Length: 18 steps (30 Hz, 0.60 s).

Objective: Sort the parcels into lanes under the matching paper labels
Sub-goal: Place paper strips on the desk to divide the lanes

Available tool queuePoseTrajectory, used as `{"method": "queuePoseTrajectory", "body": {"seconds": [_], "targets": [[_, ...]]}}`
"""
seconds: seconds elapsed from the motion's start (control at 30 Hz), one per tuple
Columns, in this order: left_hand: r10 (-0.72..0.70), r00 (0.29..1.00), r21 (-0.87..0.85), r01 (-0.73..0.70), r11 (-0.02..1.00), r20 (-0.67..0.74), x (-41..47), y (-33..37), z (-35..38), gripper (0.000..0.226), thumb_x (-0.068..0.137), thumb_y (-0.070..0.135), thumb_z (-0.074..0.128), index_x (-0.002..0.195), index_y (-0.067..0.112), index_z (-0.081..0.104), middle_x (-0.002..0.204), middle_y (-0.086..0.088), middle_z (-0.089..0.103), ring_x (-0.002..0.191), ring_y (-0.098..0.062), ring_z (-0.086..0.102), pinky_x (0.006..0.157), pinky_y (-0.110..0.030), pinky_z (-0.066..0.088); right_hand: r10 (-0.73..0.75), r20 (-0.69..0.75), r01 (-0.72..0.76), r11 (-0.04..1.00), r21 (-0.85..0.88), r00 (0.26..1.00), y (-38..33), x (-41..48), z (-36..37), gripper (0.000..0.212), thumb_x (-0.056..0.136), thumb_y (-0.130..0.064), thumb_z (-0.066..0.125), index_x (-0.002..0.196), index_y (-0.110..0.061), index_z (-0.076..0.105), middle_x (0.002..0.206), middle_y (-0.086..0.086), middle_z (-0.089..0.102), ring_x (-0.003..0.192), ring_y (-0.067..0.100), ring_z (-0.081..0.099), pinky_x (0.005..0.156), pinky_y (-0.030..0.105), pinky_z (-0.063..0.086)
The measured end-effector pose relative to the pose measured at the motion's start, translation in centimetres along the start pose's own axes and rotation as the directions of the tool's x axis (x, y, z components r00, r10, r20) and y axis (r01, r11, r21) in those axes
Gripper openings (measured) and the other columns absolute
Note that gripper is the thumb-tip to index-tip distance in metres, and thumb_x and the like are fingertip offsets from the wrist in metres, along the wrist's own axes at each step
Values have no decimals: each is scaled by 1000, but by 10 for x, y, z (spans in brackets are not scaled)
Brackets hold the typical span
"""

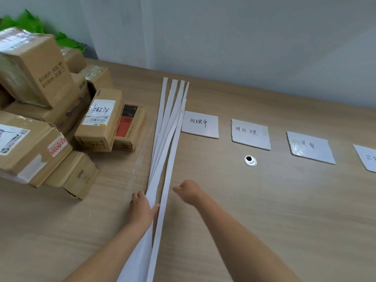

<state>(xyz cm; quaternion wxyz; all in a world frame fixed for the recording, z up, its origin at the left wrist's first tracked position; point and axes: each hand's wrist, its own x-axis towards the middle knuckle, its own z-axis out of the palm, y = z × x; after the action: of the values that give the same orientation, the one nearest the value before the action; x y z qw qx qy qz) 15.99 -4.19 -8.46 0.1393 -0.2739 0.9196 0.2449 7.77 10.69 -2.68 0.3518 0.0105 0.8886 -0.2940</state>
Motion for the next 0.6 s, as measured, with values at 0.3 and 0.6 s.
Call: {"method": "queuePoseTrajectory", "body": {"seconds": [0.3,0.6], "targets": [[17,999,102,-13,995,-37,-8,-20,-1,44,94,39,61,122,10,43,128,-7,45,113,-22,52,76,-29,47,65,-43,-60,993,100,997,-11,-5,96,34,92,-31,59,120,-12,55,110,3,66,100,24,66,86,34,54],[-33,995,100,43,994,-95,-1,-31,-16,44,97,41,57,122,6,47,124,-8,49,113,-21,54,70,-26,39,61,-18,-62,998,-1,998,-13,2,74,29,101,-28,50,117,-7,62,117,11,65,109,28,63,79,29,44]]}}
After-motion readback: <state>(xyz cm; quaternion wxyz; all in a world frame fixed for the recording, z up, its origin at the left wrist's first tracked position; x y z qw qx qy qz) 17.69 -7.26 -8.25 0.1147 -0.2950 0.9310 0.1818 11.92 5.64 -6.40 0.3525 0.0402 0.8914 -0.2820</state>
